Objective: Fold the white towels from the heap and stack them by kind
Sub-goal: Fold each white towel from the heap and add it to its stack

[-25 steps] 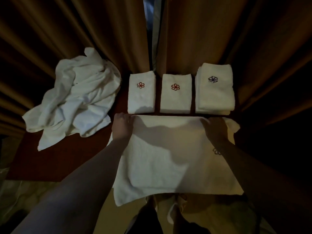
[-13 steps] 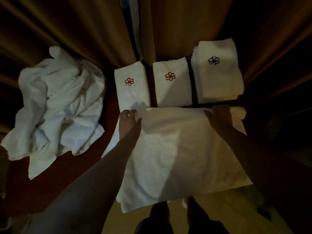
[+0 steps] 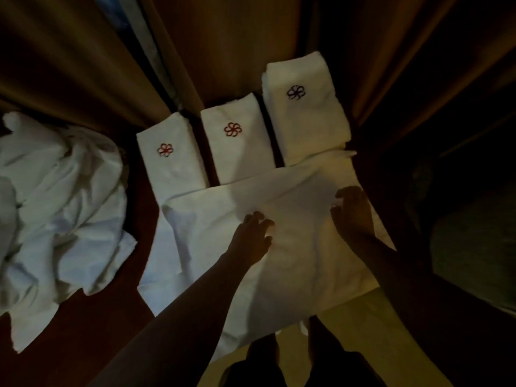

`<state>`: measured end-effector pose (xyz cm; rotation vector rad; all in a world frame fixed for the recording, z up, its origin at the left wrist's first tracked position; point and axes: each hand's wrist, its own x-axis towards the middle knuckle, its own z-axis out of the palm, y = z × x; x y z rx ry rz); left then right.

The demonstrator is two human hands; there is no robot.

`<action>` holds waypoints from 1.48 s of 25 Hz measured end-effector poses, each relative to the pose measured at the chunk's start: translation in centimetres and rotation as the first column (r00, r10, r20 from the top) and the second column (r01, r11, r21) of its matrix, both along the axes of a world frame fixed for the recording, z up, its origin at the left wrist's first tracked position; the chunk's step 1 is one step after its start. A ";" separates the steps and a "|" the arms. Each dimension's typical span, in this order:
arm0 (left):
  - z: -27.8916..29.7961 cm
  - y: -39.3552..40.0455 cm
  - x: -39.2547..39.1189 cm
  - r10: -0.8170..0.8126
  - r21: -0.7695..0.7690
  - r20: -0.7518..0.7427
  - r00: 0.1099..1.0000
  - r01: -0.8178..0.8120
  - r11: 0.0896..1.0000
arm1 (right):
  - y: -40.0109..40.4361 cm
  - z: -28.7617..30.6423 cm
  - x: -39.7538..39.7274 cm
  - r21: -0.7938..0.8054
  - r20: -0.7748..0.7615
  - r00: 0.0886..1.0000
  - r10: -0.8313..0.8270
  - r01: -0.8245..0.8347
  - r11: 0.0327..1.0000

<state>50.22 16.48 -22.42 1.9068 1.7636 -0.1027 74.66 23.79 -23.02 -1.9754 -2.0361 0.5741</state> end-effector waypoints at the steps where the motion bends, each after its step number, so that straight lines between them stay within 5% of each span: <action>1: 0.0 0.2 0.6 -0.017 -0.041 -0.005 1.000 0.017 0.999 | -0.4 -0.4 1.1 -0.093 0.024 1.000 -0.012 0.014 0.996; 5: -0.2 0.5 2.8 0.031 -0.088 -0.041 0.999 -0.034 0.996 | -1.5 -1.3 4.9 -0.197 0.058 0.991 0.119 -0.105 0.975; 9: -0.2 0.3 4.9 0.045 -0.025 -0.111 0.993 -0.048 0.999 | -1.9 -0.9 7.0 -0.253 0.013 0.998 0.053 -0.048 0.966; 13: -0.1 1.3 5.8 0.074 -0.113 -0.068 0.995 -0.081 0.990 | -1.2 -1.3 8.0 -0.362 0.105 0.969 0.224 -0.173 0.916; 17: 1.8 2.2 4.3 0.099 -0.221 0.014 0.995 -0.094 0.971 | -0.6 -0.7 7.3 -0.337 0.159 0.960 0.230 -0.166 0.927; 21: 3.8 -1.1 2.1 0.255 -0.266 -0.066 0.965 -0.264 0.927 | -1.0 1.3 4.0 -0.341 0.134 0.916 0.377 -0.315 0.886; 26: 6.1 -7.3 -2.1 0.543 -0.216 -0.016 0.840 -0.533 0.818 | -0.3 3.9 -3.0 -0.515 0.007 0.711 0.703 -0.600 0.612; 31: 6.9 -13.2 -7.2 0.783 -0.142 0.034 0.621 -0.772 0.619 | -2.9 6.8 -13.2 -0.524 -0.144 0.553 0.821 -0.746 0.411; 34: 6.2 -16.5 -9.8 0.838 -0.145 0.038 0.544 -0.827 0.543 | -5.6 7.0 -18.3 -0.542 -0.214 0.547 0.809 -0.756 0.367; 37: 4.8 -18.5 -11.9 0.866 -0.141 0.045 0.497 -0.856 0.498 | -7.2 6.7 -23.0 -0.534 -0.279 0.656 0.701 -0.713 0.455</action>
